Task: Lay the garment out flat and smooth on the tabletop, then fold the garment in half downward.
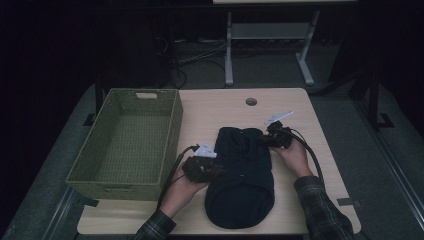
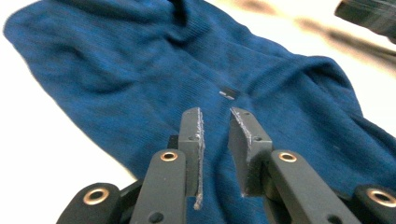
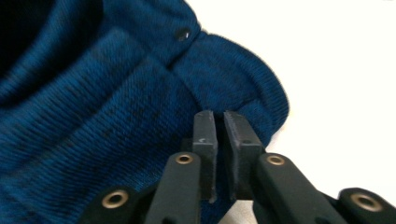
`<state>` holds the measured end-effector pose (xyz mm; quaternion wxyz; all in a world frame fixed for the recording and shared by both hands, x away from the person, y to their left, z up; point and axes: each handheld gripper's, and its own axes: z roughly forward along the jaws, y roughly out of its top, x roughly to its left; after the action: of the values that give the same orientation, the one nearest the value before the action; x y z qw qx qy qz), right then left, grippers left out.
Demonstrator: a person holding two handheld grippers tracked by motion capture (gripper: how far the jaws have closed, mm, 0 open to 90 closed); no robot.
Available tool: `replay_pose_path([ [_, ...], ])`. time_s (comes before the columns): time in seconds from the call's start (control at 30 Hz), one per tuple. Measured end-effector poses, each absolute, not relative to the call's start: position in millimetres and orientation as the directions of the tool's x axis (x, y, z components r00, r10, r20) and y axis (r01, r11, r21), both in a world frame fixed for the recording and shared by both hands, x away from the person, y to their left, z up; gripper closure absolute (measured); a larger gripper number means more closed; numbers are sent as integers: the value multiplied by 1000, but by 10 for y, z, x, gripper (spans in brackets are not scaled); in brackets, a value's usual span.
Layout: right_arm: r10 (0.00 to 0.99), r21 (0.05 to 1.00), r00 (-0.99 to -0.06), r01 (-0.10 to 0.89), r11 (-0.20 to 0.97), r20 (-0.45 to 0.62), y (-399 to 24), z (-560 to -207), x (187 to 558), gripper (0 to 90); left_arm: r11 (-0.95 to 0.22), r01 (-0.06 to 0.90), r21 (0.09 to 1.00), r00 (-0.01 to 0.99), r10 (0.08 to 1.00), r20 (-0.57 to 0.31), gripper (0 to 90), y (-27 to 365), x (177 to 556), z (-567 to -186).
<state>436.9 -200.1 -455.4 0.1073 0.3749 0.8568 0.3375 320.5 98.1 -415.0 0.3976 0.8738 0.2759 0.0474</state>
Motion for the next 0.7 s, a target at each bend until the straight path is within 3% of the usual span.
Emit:
replay_pose_path([
  [0.17, 734, 691, -675, 568, 448, 79, -2085, -4447, 4369, 721, -511, 449, 733, 822, 557, -116, 735, 1012, 3379, -4072],
  [0.5, 775, 721, -629, 566, 399, 65, -2161, -4343, 4388, 504, -472, 465, 749, 777, 624, -89, 567, 962, 3752, -3965],
  [0.7, 786, 701, -612, 599, 387, 89, -2190, -4286, 4470, 453, -481, 479, 734, 755, 652, -65, 502, 947, 3969, -3965],
])
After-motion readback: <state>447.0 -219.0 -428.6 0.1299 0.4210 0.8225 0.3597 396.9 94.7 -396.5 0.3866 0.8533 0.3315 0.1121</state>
